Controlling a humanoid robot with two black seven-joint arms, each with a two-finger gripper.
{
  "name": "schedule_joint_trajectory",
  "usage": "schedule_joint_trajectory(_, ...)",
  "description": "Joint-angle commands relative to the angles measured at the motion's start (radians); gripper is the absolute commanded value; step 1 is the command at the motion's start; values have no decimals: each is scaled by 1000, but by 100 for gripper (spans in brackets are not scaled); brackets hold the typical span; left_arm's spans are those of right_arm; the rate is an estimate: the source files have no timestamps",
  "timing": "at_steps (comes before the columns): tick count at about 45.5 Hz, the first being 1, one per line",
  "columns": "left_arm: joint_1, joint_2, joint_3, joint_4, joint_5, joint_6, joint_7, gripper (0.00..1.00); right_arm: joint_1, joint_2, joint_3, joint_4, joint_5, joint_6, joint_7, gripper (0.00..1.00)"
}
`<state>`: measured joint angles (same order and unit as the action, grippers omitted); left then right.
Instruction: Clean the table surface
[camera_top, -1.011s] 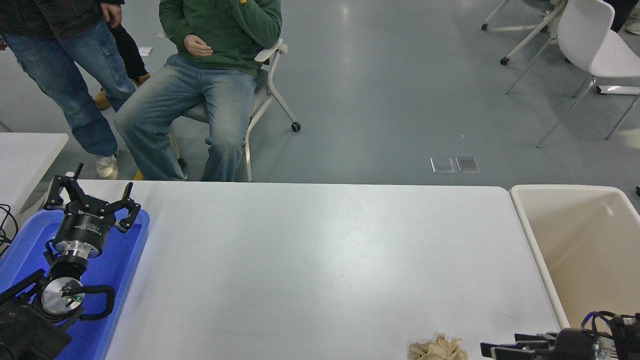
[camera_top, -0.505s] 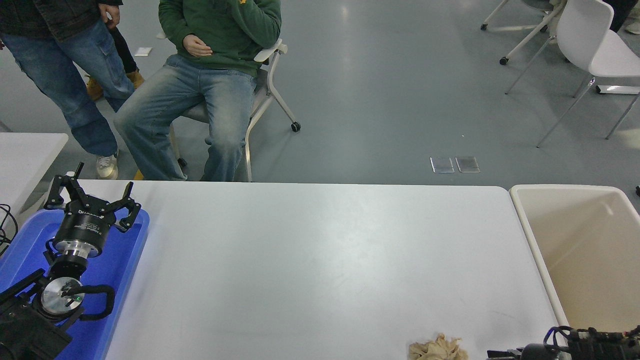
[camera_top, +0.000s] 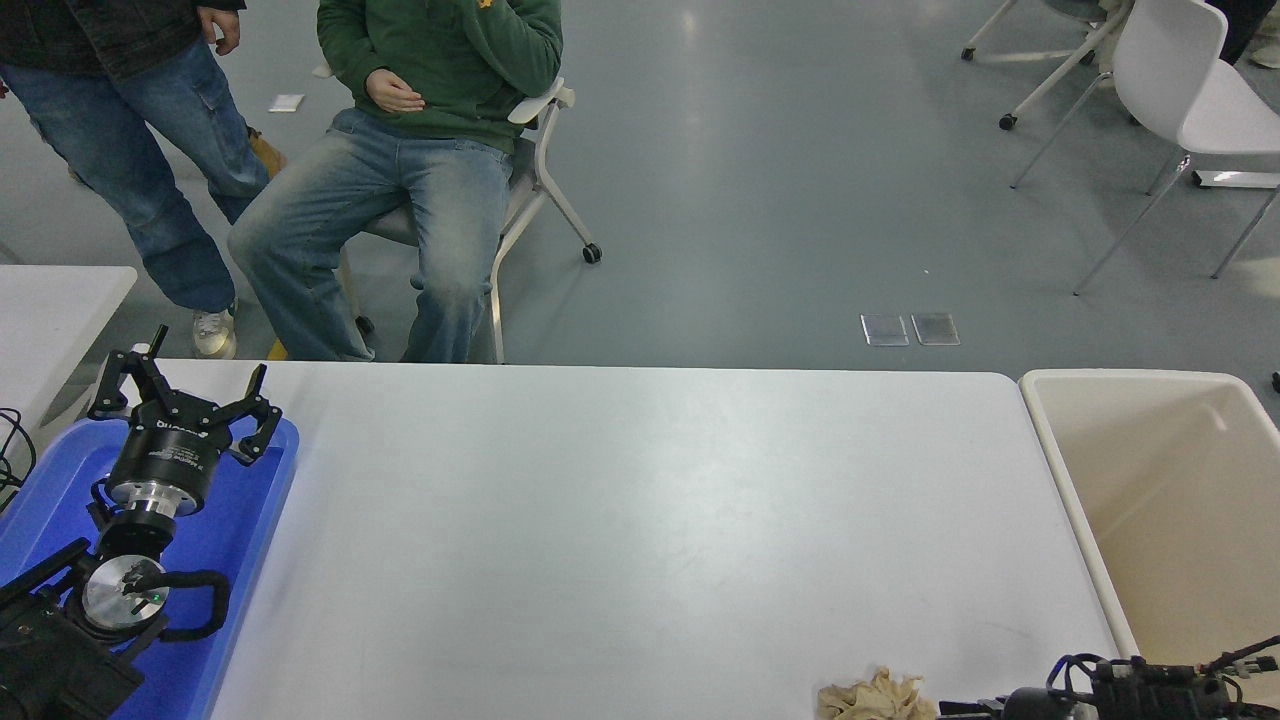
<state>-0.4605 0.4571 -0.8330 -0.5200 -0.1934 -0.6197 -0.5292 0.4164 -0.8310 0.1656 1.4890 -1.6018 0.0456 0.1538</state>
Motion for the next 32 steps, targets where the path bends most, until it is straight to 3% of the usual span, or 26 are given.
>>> schedule_joint_trajectory(1, -1, 0, 0, 0, -1, 0, 0, 100, 7, 35, 3, -39, 0, -1, 0, 100)
schedule_joint_trajectory(17, 0, 0, 0, 0, 0, 0, 0, 100, 10, 53, -8, -39, -3, -1, 1, 100)
schedule_joint_trajectory(32, 0, 0, 0, 0, 0, 0, 0, 100, 8, 61, -14, -38, -10, 2, 3, 92)
